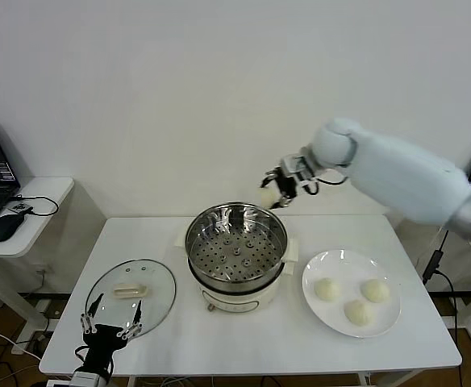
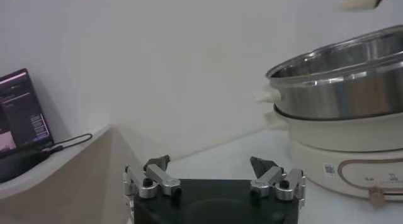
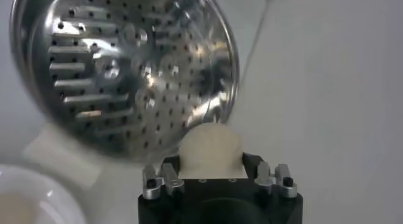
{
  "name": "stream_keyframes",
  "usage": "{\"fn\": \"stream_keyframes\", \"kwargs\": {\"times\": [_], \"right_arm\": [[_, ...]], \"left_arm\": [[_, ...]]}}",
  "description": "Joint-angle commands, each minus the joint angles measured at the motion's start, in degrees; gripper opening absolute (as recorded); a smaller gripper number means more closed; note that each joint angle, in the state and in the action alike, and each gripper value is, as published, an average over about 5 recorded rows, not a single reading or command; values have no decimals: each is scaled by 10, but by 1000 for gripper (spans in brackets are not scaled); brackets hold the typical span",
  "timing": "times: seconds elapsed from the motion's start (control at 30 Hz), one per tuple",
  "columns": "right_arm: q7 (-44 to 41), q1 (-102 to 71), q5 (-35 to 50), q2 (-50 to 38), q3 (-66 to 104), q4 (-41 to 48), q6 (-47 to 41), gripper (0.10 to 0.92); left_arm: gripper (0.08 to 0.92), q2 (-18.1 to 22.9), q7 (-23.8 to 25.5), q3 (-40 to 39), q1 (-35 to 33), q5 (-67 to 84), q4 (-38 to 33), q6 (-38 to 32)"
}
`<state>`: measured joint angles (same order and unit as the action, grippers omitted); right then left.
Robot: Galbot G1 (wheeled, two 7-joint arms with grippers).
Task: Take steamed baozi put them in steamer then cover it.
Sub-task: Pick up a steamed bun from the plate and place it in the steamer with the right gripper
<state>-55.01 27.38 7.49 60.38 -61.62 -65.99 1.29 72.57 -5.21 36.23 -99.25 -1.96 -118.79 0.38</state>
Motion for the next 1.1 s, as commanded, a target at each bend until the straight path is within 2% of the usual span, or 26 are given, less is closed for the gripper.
{"fn": "stream_keyframes", "kwargs": {"times": [0.03,0.47,0.87,0.97,1.1], "right_arm": [[23,26,-57,120,-86,46,108,631],[67,-24,-208,144,-100,96,236,636],[101,-60,-300,163,-68,156,291,636],[108,-68,-313,165,-63,165,298,652],[111,-67,-298,164,-58,163,298,716]], "left_arm": [[823,1,0,2,0,0,-1,-1],[823,4,2,11,2,5,3,-2],[823,4,2,12,-1,4,0,-2],[823,5,2,14,-2,3,-1,-2],[823,5,2,15,-2,3,-3,-2]]}}
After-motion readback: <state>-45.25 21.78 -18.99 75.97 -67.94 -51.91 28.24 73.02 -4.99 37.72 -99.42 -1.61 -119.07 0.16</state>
